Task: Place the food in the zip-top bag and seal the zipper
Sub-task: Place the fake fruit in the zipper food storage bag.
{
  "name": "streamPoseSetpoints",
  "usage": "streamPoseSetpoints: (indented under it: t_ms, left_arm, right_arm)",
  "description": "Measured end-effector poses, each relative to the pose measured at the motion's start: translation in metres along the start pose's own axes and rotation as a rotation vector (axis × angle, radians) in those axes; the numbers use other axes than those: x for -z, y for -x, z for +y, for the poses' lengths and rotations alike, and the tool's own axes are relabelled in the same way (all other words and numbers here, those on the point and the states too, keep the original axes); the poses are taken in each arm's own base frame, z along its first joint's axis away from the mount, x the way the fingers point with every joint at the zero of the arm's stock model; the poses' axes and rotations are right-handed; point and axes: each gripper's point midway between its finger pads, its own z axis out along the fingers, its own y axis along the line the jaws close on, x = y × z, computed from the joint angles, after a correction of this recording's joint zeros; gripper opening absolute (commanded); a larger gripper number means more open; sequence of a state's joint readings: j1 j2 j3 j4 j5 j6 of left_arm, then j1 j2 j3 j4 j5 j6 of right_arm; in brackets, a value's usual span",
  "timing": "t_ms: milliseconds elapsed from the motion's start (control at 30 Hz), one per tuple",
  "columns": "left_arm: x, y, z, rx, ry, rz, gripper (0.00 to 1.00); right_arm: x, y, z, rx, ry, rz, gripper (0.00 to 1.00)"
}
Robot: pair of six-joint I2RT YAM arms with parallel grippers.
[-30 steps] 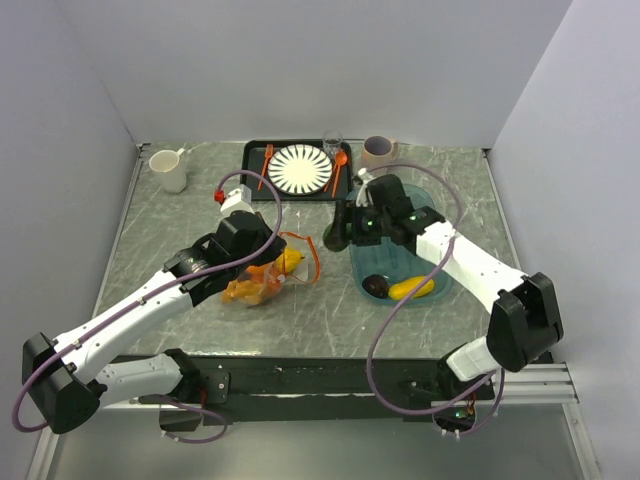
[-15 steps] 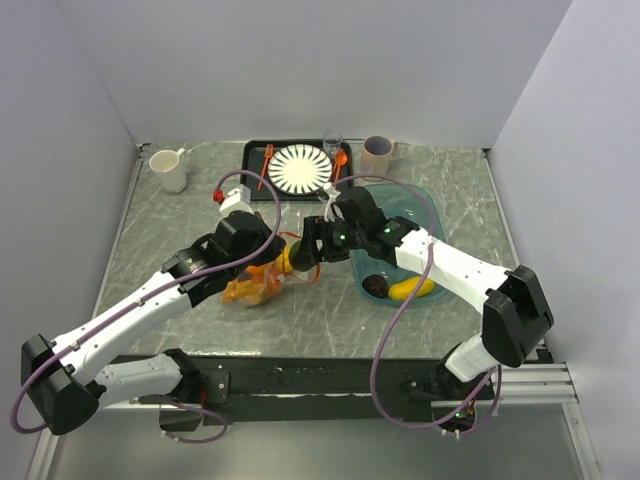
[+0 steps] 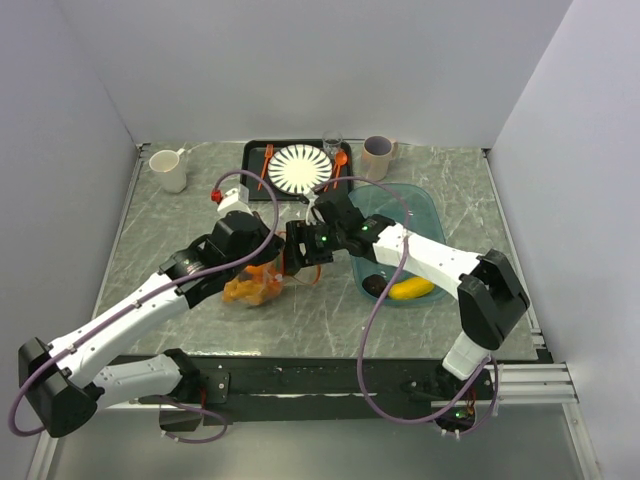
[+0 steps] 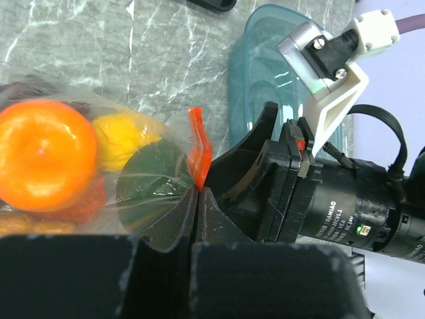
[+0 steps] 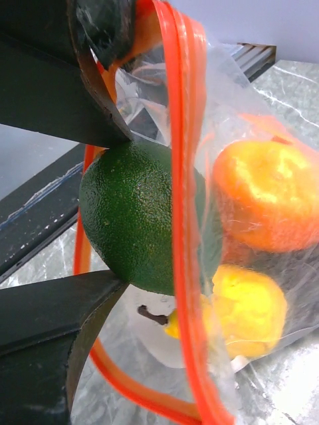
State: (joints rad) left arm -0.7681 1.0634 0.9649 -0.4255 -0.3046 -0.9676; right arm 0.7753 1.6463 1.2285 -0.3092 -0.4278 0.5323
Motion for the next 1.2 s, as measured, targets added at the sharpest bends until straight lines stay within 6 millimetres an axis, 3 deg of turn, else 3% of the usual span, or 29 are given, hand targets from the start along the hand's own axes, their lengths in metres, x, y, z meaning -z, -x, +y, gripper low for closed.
streamPoseSetpoints:
  t_ms: [167, 333, 367, 667, 800, 1033, 1133, 1200]
  left_arm:
    - [0.005, 0.006, 0.001, 0.002, -0.002, -0.022, 0.01]
    - [0.013, 0.014, -0.002, 0.015, -0.019, -0.051, 0.01]
    - [0.015, 0.016, -0.002, 0.017, -0.021, -0.057, 0.01]
    - [0.027, 0.023, 0.003, 0.074, -0.029, -0.107, 0.02]
    - [0.030, 0.027, 0.006, 0.087, -0.025, -0.126, 0.02]
    - [0.030, 0.028, 0.006, 0.105, -0.021, -0.134, 0.01]
    - [0.030, 0.029, 0.007, 0.106, -0.019, -0.138, 0.02]
    - [0.030, 0.029, 0.007, 0.106, -0.018, -0.139, 0.01]
  right_arm:
    - [-0.001, 0.004, 0.006, 0.027, -0.006, -0.001, 0.58]
    - [0.000, 0.001, 0.017, 0.081, 0.006, 0.014, 0.67]
    - [0.000, 0.000, 0.018, 0.091, 0.008, 0.017, 0.73]
    - [0.006, 0.000, 0.014, 0.128, -0.052, 0.004, 0.88]
    - [0.021, 0.007, 0.016, 0.144, -0.083, -0.038, 1.00]
    - [0.063, 0.029, 0.020, 0.165, -0.153, -0.176, 1.00]
    - [0.084, 0.038, 0.007, 0.138, -0.235, -0.252, 1.00]
    - [0.097, 0.042, -0.012, 0.092, -0.312, -0.298, 1.00]
